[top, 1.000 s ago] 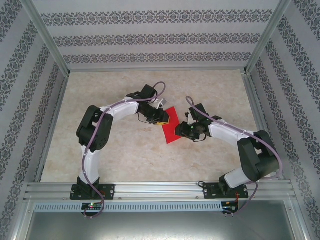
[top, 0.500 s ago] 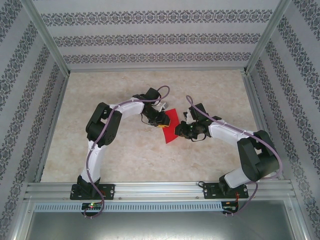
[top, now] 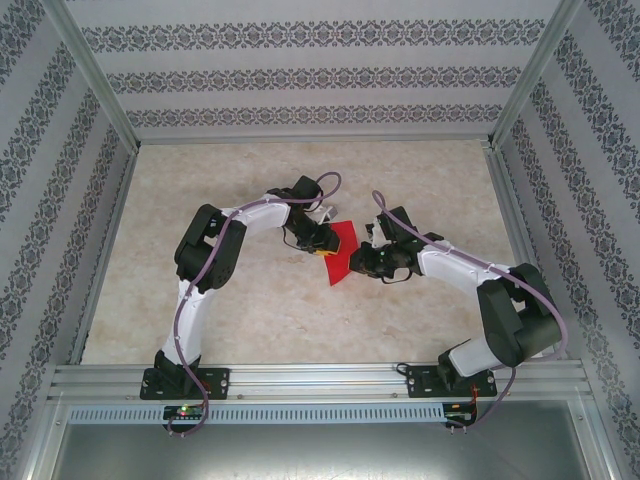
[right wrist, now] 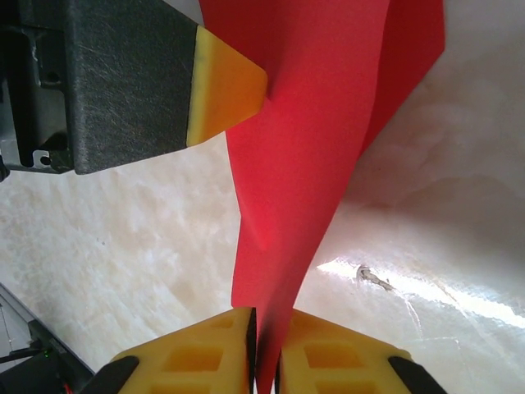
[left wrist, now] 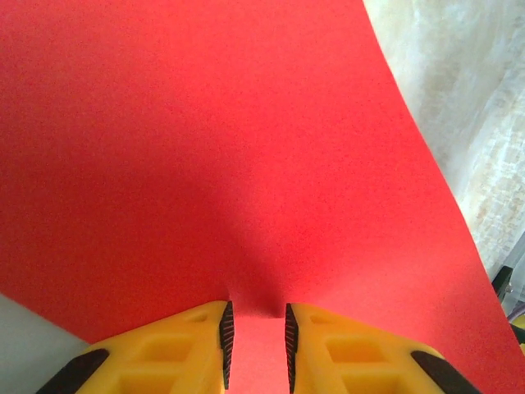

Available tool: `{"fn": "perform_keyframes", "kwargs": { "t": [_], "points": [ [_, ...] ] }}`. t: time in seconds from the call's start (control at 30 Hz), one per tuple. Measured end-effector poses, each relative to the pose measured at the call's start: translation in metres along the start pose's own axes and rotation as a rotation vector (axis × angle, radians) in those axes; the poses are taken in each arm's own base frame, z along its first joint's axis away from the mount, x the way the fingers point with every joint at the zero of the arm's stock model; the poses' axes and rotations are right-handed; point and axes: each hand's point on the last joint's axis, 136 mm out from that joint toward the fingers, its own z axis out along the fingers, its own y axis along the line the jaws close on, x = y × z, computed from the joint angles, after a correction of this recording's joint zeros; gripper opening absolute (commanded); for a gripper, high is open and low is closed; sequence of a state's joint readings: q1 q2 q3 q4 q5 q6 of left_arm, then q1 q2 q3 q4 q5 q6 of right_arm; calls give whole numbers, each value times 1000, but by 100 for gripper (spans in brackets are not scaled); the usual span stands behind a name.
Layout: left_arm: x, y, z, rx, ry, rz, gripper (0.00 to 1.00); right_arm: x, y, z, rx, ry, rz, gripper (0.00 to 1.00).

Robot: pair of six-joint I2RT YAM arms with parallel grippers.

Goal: Fold a paper plane with a square sheet of paper (pick it up from the middle)
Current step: Third fold the triangle at the center of the table.

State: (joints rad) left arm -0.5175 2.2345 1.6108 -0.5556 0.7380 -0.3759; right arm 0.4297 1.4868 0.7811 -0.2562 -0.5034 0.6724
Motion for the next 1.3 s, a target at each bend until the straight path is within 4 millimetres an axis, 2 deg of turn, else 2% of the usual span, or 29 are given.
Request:
{"fn": "perform_keyframes", "kwargs": {
  "t": [0.33, 0.73, 1.03, 1.2, 1.3],
  "points": [
    [1, 0, 0, -1, 7, 1, 27, -7, 10, 15, -38, 24, 20, 10],
    [3, -3, 0, 20, 15, 0, 28, -19, 12, 34, -53, 42, 48, 9],
    [4, -6, -1, 39, 21, -7, 29, -21, 14, 42, -39, 65, 43, 9],
    [-3, -8, -10, 46, -3, -9, 32, -20, 10, 46, -21, 79, 40, 9],
    [-12, -10, -23, 52, -36, -4, 32, -20, 7, 47, -8, 85, 40, 9]
  ]
}}
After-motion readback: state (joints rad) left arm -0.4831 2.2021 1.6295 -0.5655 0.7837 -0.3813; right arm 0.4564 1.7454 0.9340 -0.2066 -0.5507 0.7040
